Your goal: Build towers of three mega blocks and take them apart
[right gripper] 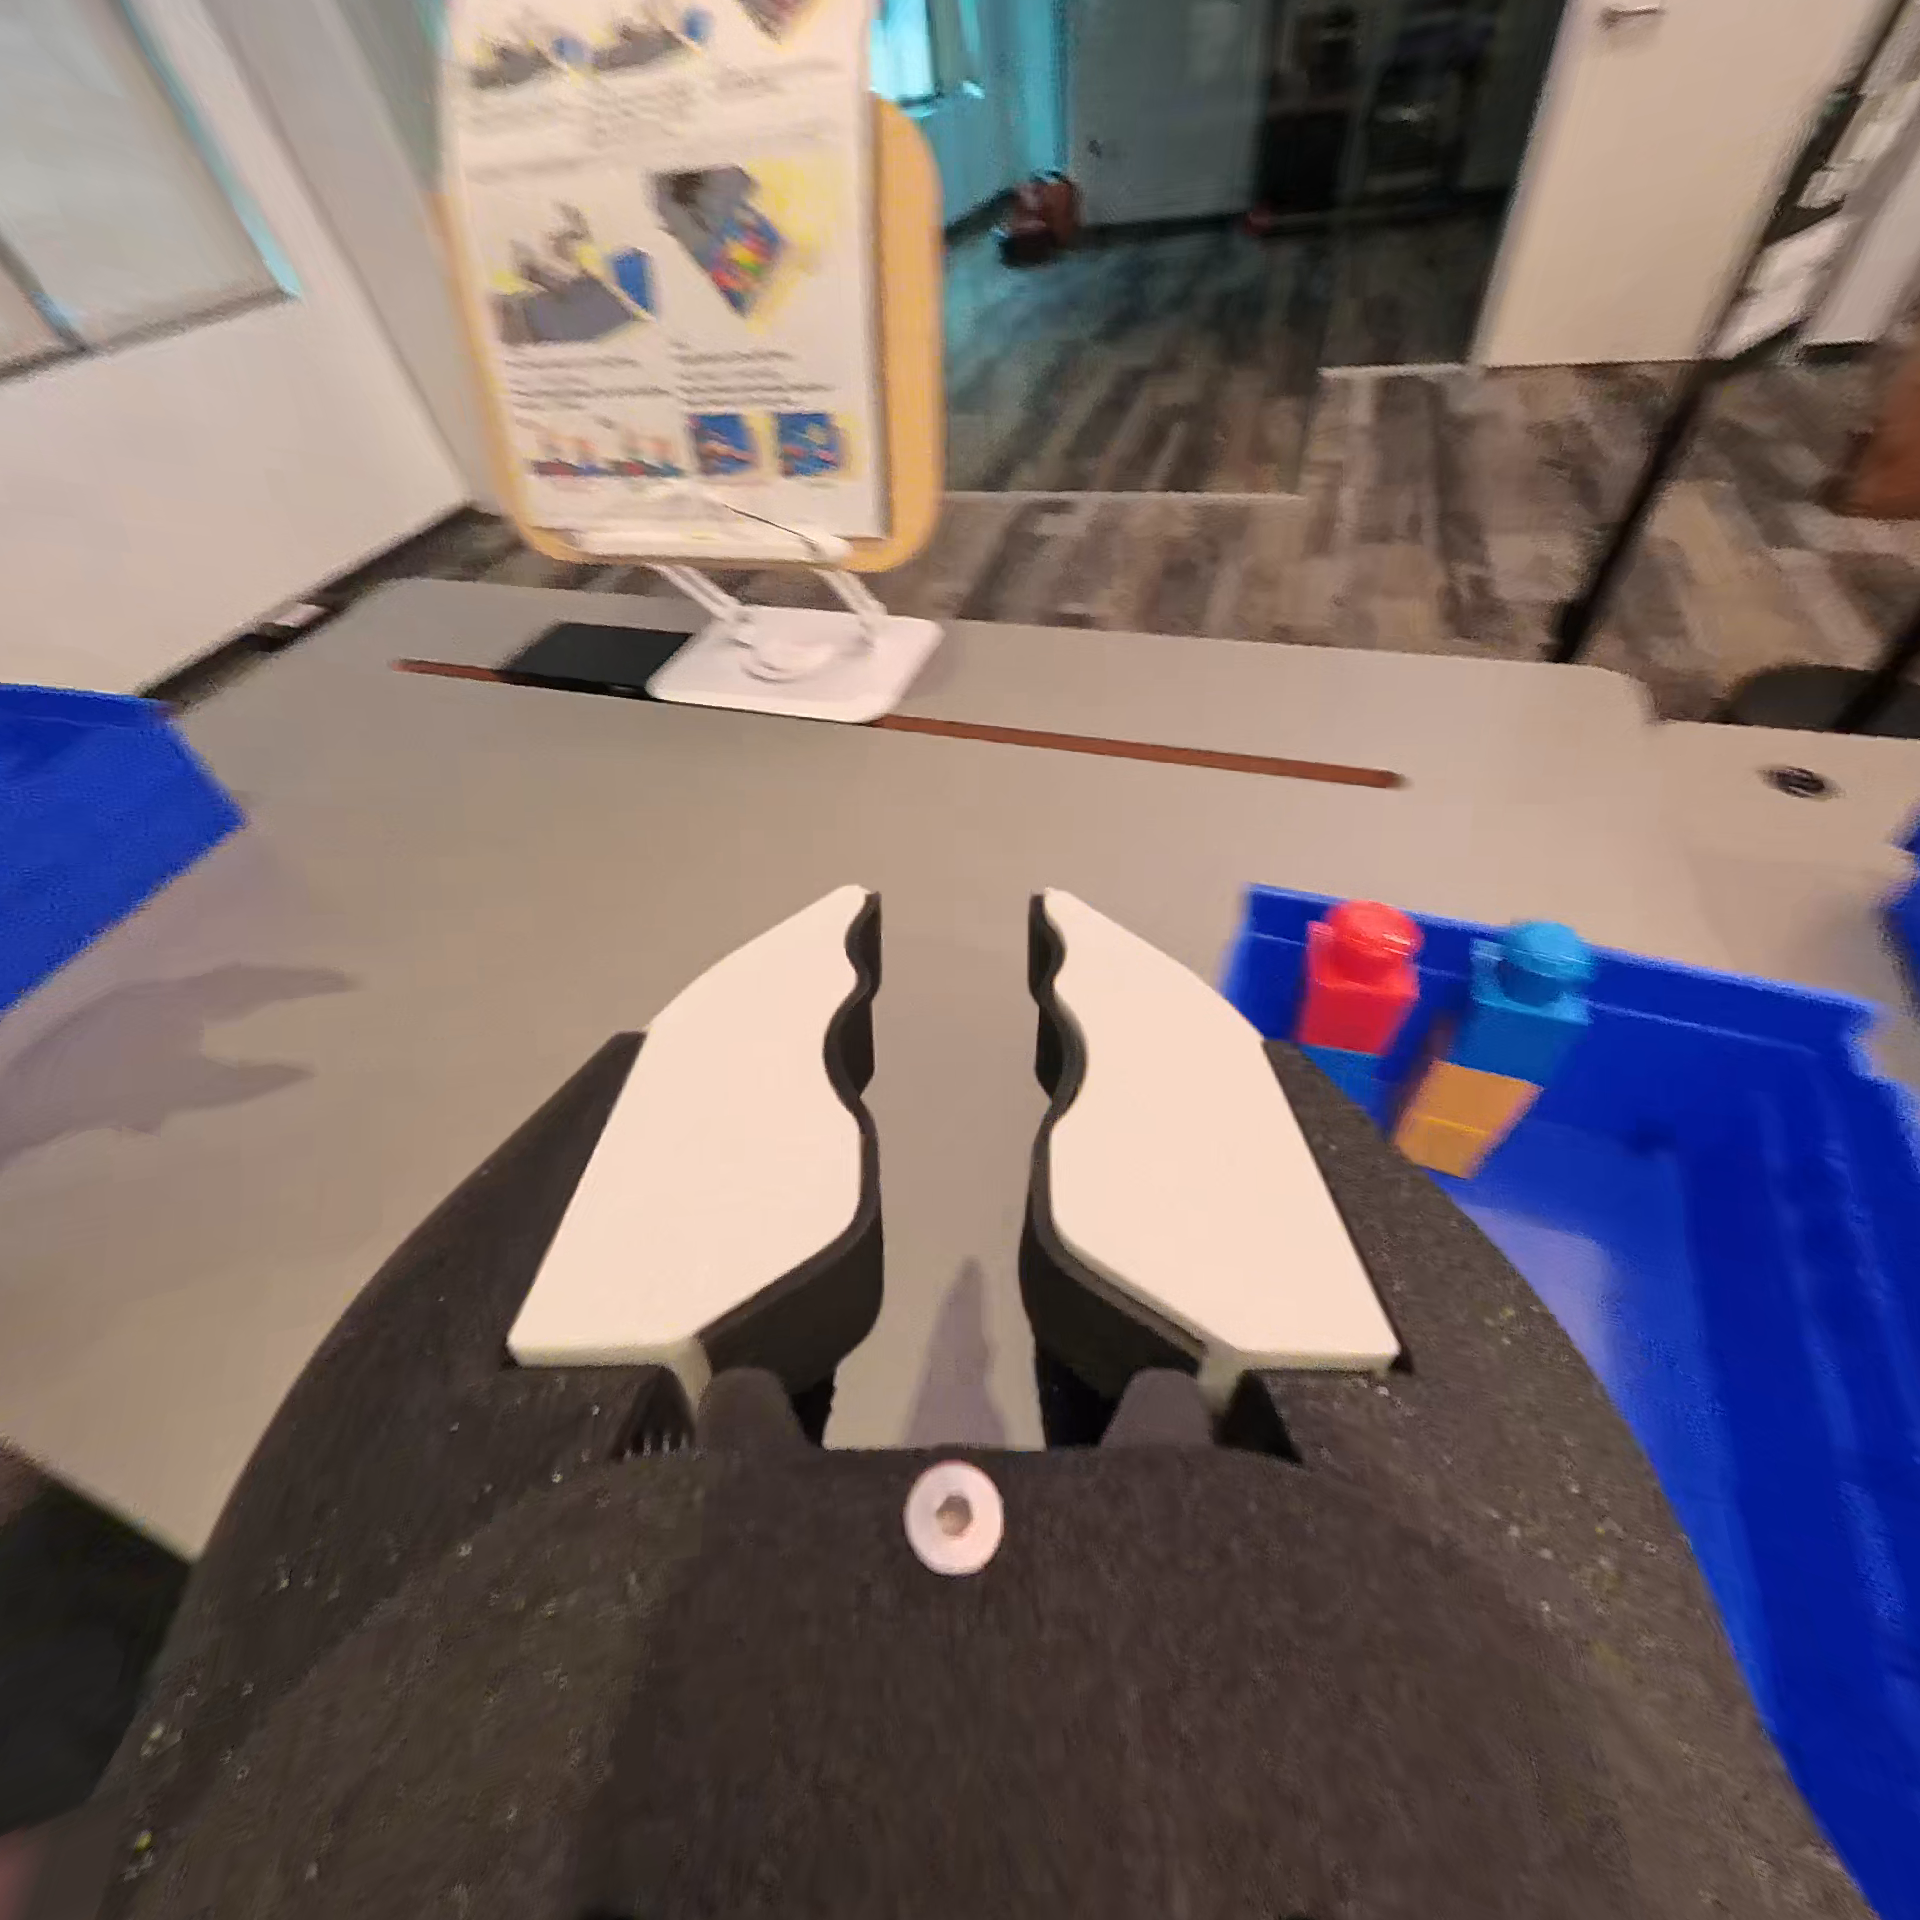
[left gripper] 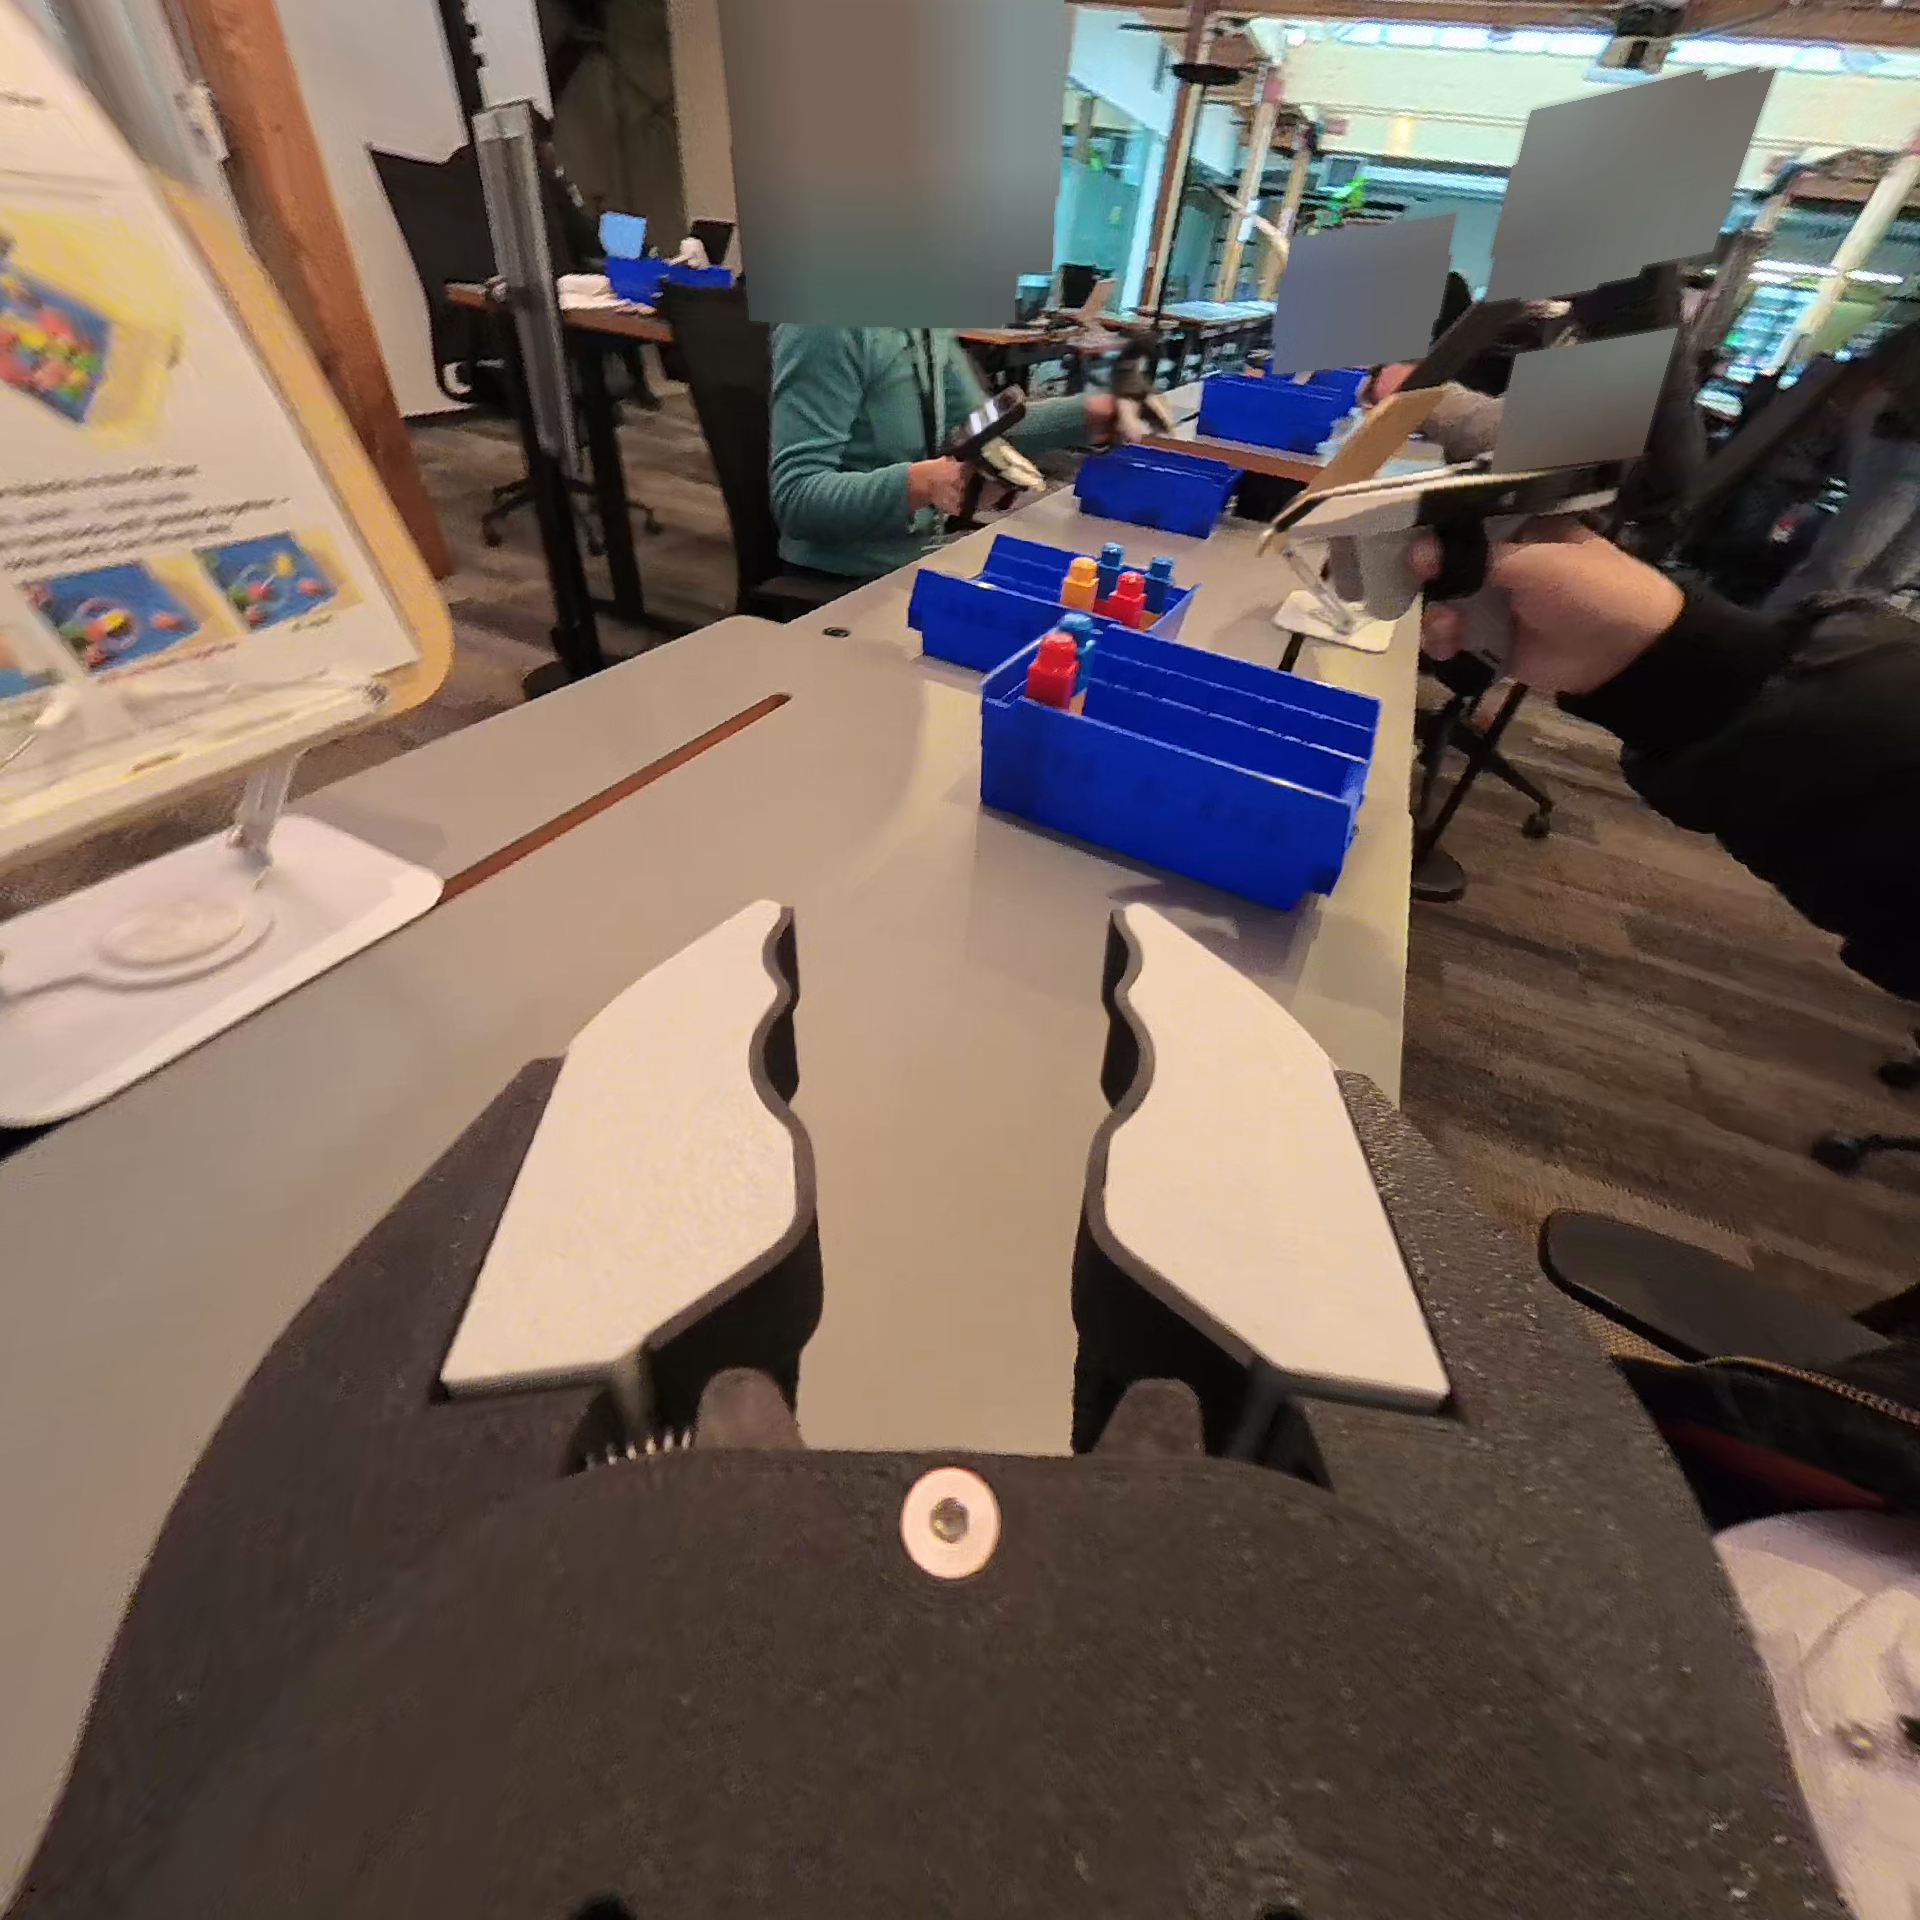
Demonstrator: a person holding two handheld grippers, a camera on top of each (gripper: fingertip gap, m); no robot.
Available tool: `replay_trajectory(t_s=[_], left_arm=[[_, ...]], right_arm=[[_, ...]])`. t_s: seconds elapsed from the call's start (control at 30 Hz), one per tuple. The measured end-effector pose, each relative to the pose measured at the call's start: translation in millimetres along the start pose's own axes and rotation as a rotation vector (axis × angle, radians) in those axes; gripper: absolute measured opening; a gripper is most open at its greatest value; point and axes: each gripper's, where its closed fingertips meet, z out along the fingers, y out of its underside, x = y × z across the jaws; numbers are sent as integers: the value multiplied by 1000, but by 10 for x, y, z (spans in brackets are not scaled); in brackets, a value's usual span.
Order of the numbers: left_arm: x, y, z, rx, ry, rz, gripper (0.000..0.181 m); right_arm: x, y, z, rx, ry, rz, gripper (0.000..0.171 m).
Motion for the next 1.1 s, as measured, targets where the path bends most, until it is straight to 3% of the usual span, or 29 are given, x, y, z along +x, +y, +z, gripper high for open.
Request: replay_trajectory(t_s=[0.2,0.27,0.4,0.57,0.67,0.8,0.93,1.03,1.1], left_arm=[[26,130,-904,-31,-197,-16,55],[8,148,-1302,-59,-300,5,54],[-100,216,-2258,-135,-529,19,53],[-341,594,-3587,-320,-845,-18,42],[-433,997,-4117,-449,-933,-93,39],[-667,1311,-4408,-559,-1062,-22,43],[-938,1272,-4498,-615,-1358,188,35],[-1094,1278,-4134,-524,-1366,167,18],[-1229,1520,-3799,-585,-1247,-9,27]], right_arm=[[-937,-90,99,69,-264,-4,12],[-1160,-79,152,83,-328,-35,2],[-1476,-2,281,68,-422,-101,0],[-1758,111,373,74,-521,-205,1],[-1845,196,450,64,-533,-264,3],[-2047,244,574,57,-589,-280,7],[-2412,409,788,-5,-614,-386,12],[-2650,543,967,-66,-600,-493,16],[-2811,612,1037,-95,-630,-515,18]])
